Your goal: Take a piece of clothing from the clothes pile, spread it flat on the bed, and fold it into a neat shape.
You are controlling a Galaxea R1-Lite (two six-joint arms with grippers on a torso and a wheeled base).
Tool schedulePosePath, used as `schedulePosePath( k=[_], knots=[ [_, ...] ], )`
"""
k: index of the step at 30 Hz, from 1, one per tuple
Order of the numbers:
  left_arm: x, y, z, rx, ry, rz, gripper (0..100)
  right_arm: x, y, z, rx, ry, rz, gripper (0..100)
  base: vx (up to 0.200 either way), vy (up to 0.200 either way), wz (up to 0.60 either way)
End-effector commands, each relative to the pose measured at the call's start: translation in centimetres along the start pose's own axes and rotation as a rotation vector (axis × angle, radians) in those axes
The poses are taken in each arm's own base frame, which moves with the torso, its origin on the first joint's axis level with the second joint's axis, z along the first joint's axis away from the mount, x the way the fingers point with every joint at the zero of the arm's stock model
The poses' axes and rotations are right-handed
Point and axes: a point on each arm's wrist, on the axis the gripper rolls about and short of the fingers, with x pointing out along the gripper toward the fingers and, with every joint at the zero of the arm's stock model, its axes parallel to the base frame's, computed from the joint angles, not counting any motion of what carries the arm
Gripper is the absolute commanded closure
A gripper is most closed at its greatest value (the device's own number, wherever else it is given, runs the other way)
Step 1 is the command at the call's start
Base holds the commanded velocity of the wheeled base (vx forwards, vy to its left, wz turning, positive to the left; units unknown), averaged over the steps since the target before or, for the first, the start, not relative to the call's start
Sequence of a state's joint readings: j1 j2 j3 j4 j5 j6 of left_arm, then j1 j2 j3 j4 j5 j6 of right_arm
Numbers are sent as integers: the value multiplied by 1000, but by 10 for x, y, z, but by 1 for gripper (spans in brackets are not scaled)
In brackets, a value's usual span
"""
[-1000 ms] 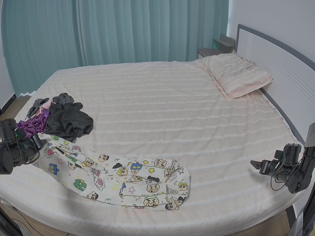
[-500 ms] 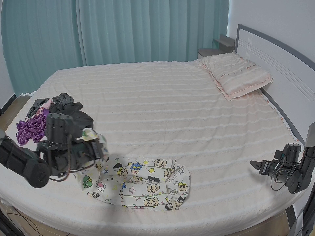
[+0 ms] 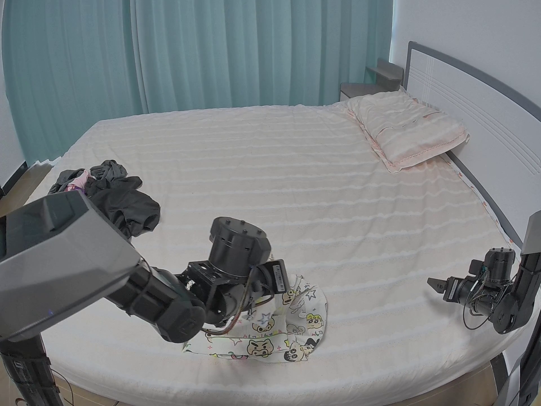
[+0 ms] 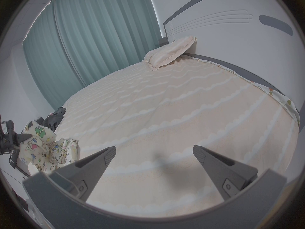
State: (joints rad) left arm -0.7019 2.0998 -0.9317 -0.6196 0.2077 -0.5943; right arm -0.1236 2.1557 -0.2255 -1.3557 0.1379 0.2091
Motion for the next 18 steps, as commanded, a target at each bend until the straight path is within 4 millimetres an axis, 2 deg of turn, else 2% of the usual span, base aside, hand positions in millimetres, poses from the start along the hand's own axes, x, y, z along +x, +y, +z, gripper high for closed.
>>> schedulePosePath(
  k=[1, 9, 18],
  knots=[
    [12, -18, -16, -9, 34, -47, 100, 2, 0, -3, -1, 14, 1, 0, 0, 0, 0],
    [9, -24, -11, -87, 56, -163, 100, 3, 0, -4, -2, 16, 2, 0, 0, 0, 0],
    [9, -24, -12, -91, 54, -171, 100, 3, 2, -4, -4, 17, 5, 0, 0, 0, 0]
  ],
)
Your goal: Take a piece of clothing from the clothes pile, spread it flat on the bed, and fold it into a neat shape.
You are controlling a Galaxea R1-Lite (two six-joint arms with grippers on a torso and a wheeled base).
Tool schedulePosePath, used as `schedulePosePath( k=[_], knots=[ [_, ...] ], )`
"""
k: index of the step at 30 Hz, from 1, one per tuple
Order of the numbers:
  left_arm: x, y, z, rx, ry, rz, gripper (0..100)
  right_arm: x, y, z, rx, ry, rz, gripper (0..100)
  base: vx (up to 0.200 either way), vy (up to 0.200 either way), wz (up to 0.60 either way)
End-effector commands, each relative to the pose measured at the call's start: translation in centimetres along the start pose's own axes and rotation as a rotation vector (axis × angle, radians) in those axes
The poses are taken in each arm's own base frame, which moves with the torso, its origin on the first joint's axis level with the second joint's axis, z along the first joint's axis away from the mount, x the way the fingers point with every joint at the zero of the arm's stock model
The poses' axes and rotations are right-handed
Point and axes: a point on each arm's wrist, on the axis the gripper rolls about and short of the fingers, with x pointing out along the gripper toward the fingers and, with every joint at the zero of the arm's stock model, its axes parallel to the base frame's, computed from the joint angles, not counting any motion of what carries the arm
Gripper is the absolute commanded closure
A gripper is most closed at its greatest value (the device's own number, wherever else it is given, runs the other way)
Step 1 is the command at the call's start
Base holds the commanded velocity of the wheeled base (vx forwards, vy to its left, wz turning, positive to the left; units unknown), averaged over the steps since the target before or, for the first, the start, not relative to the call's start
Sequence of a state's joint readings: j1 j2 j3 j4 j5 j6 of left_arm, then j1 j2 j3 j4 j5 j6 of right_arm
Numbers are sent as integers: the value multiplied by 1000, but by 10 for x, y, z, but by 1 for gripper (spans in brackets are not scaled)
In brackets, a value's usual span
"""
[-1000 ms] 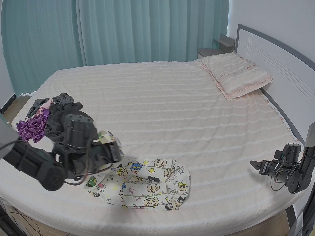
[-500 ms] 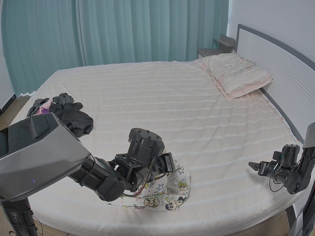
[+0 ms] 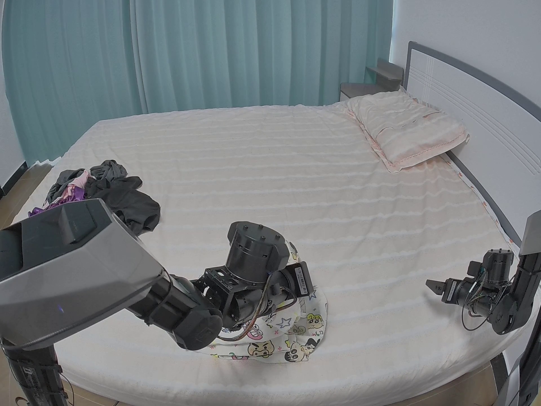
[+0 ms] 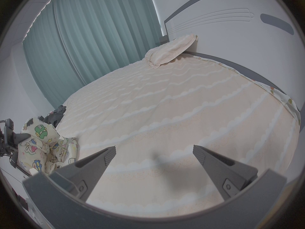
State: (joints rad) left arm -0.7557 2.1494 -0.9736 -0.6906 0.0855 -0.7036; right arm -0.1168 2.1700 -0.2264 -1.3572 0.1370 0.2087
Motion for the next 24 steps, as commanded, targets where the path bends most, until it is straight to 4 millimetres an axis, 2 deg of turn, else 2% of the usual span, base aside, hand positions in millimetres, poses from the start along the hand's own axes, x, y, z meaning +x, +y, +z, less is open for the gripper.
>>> schedulePosePath(
  k=[1, 2, 7, 10, 13, 15, 16, 17, 18, 20, 21, 23, 24],
  knots=[
    [0, 1, -1, 0, 4, 4, 100, 0, 1, -1, -2, 5, 4, 0, 0, 0, 0],
    [0, 1, -1, 0, 3, 3, 0, 0, 1, -1, -2, 5, 4, 0, 0, 0, 0],
    [-1, -1, -4, 6, 7, 5, 0, 0, 1, -2, -1, 8, 6, 0, 0, 0, 0],
    [-5, 2, -15, 18, 36, 24, 0, 1, 2, -2, 3, 10, 9, 0, 0, 0, 0],
    [-10, 4, -17, 18, 37, 34, 0, 1, 5, -4, 0, 17, 18, 0, 0, 0, 0],
    [-33, 3, -11, -14, 17, 39, 0, 0, 8, -4, -4, 18, 31, 0, 0, 0, 0],
    [-33, 3, -11, -14, 17, 39, 0, 0, 8, -4, -4, 18, 31, 0, 0, 0, 0],
    [-52, 7, -6, -51, 5, 41, 0, 0, 13, -5, -8, 21, 49, 0, 0, 0, 0],
    [-62, 9, -6, -71, 4, 44, 0, 0, 16, -5, -2, 17, 60, 0, 0, 0, 0],
    [-63, 10, -6, -74, 4, 46, 0, 0, 17, -5, 0, 18, 61, 0, 0, 0, 0],
    [-87, 25, -9, -140, 10, 84, 0, 0, 34, -4, 57, -8, 122, 0, 0, 0, 0],
    [-100, 36, -14, -183, 23, 114, 0, -1, 48, -5, 102, -21, 171, 0, 0, 0, 0],
    [-112, 48, -19, -232, 34, 143, 0, -1, 61, -7, 134, -18, 218, 0, 0, 0, 0]
  ],
)
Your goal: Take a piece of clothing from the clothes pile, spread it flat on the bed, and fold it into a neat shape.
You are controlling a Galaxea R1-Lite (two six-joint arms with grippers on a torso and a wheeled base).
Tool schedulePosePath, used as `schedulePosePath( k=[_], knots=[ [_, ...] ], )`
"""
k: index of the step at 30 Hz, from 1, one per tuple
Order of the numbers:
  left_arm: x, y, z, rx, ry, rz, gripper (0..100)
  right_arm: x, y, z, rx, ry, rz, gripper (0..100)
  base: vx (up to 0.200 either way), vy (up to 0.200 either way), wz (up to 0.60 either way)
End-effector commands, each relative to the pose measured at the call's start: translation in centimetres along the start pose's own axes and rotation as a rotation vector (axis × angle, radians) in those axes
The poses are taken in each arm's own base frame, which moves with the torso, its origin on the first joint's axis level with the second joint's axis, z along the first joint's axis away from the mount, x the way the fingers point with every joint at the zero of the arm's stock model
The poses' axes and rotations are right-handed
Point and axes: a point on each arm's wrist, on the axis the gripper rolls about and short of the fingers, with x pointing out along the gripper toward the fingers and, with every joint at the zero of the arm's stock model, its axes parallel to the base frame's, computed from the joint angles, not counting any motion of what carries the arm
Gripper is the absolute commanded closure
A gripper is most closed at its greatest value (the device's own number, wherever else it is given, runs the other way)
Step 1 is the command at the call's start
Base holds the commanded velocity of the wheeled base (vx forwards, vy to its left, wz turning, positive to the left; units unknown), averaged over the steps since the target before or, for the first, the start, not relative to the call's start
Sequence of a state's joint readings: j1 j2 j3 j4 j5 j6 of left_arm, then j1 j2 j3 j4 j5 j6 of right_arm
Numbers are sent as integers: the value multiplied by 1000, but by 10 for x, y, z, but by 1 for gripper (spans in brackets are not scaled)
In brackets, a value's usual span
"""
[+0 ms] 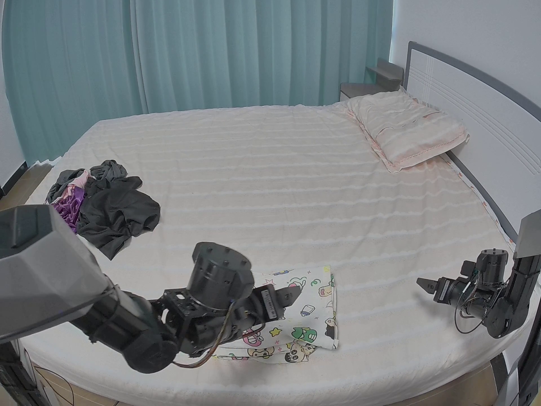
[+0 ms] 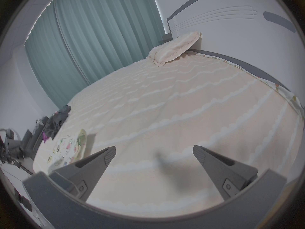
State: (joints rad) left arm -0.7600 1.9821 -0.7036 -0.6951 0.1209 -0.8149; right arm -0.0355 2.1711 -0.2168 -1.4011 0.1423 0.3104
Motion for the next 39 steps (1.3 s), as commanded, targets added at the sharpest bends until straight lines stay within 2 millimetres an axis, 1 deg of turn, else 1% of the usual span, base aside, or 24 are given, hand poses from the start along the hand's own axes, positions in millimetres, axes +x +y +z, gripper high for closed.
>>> schedulePosePath(
  k=[1, 3, 4, 6, 7, 9, 11, 15, 17, 19, 22, 27, 33, 38, 39],
  knots=[
    [-57, 37, -4, -158, 4, 61, 0, 2, 46, -9, 95, 0, 163, 0, 0, 0, 0],
    [-61, 45, -10, -189, 28, 70, 0, 3, 56, -13, 115, 17, 195, 0, 0, 0, 0],
    [-63, 50, -15, -206, 48, 72, 0, 2, 64, -16, 138, 30, 222, 0, -200, 0, 0],
    [-64, 53, -18, -218, 52, 60, 0, 1, 74, -19, 163, 45, 254, 0, -200, 0, 0],
    [-64, 53, -18, -218, 52, 60, 0, 1, 74, -19, 163, 45, 254, 0, -200, 0, 0],
    [-64, 56, -19, -224, 45, 50, 0, 0, 90, -34, 163, 104, 298, 0, -200, 0, 0],
    [-60, 62, -22, -233, 65, 73, 0, 3, 97, -46, 142, 141, 305, 0, -100, 0, 0],
    [-55, 69, -18, -251, 65, 90, 0, 11, 100, -63, 119, 141, 264, 0, 0, 0, 0],
    [-55, 69, -18, -246, 62, 90, 0, 13, 101, -65, 116, 140, 260, 0, 0, 0, 0],
    [-57, 64, -16, -236, 35, 60, 0, 16, 103, -64, 113, 134, 268, 0, 0, 0, 0],
    [-56, 62, -18, -229, 26, 36, 0, 18, 105, -63, 110, 126, 276, 0, 0, 0, 0],
    [-54, 63, -19, -203, 17, 47, 0, 18, 109, -66, 99, 136, 293, 0, 0, 0, 0],
    [-56, 70, -19, -214, 18, 67, 0, 20, 112, -69, 95, 140, 299, 0, 0, 200, 0],
    [-52, 78, -15, -239, 13, 72, 0, 21, 113, -69, 94, 138, 300, 0, 0, 200, 0],
    [-51, 81, -11, -247, 0, 63, 0, 22, 114, -68, 95, 133, 303, 0, 0, 200, 0]
  ],
)
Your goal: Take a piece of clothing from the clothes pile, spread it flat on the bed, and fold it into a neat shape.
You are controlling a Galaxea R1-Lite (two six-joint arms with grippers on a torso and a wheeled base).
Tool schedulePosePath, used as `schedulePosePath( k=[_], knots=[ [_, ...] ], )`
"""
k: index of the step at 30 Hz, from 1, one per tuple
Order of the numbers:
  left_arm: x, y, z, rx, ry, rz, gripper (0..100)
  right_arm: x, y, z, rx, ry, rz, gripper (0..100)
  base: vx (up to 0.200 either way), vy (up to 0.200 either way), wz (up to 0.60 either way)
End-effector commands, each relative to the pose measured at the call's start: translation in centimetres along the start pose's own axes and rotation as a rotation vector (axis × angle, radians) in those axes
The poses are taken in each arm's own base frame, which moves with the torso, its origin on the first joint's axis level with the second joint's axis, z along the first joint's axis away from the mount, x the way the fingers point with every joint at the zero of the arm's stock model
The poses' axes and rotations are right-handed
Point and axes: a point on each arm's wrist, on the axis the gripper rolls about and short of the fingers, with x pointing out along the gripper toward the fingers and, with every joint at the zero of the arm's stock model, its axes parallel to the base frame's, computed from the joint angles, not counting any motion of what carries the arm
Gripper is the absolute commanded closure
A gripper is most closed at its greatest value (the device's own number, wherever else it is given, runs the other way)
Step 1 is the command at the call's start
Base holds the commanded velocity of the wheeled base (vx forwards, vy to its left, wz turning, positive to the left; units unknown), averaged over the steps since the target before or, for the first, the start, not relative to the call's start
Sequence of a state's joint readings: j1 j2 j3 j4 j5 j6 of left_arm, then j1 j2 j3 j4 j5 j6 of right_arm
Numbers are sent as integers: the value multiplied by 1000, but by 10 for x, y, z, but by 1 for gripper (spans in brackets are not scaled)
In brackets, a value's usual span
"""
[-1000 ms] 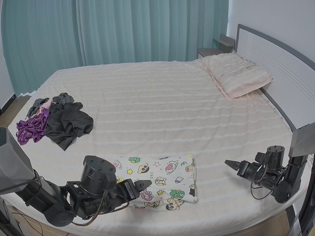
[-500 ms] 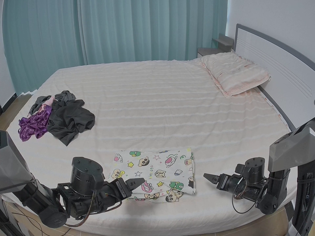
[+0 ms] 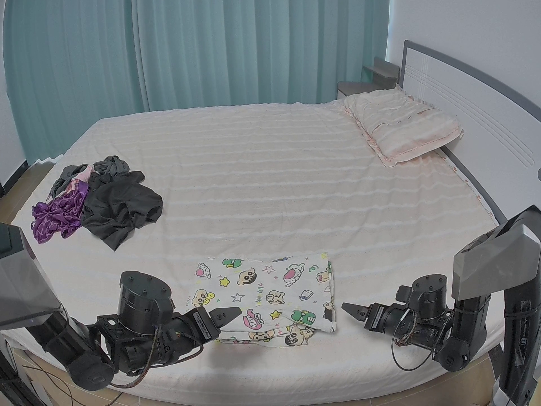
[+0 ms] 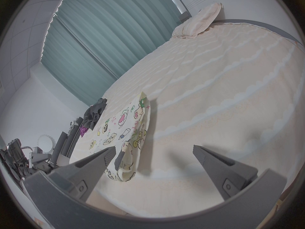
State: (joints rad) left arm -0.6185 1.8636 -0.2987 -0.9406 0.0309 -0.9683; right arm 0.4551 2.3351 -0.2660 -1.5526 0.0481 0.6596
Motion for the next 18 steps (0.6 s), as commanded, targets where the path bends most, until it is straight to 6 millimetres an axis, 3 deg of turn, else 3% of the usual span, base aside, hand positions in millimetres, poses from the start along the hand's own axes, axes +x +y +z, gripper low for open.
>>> schedulePosePath(
  k=[1, 11, 18],
  knots=[
    [5, 7, 6, -22, -12, 7, 0, 3, 1, 1, -1, -10, 9, 0, 0, 200, 0],
    [29, 39, 16, -93, 100, -7, 0, 1, -1, -5, -7, 56, 47, 0, 0, 0, 0],
    [29, 44, 16, -100, 103, -79, 0, 6, -2, -11, -44, 84, 63, 0, 0, 0, 0]
  ],
)
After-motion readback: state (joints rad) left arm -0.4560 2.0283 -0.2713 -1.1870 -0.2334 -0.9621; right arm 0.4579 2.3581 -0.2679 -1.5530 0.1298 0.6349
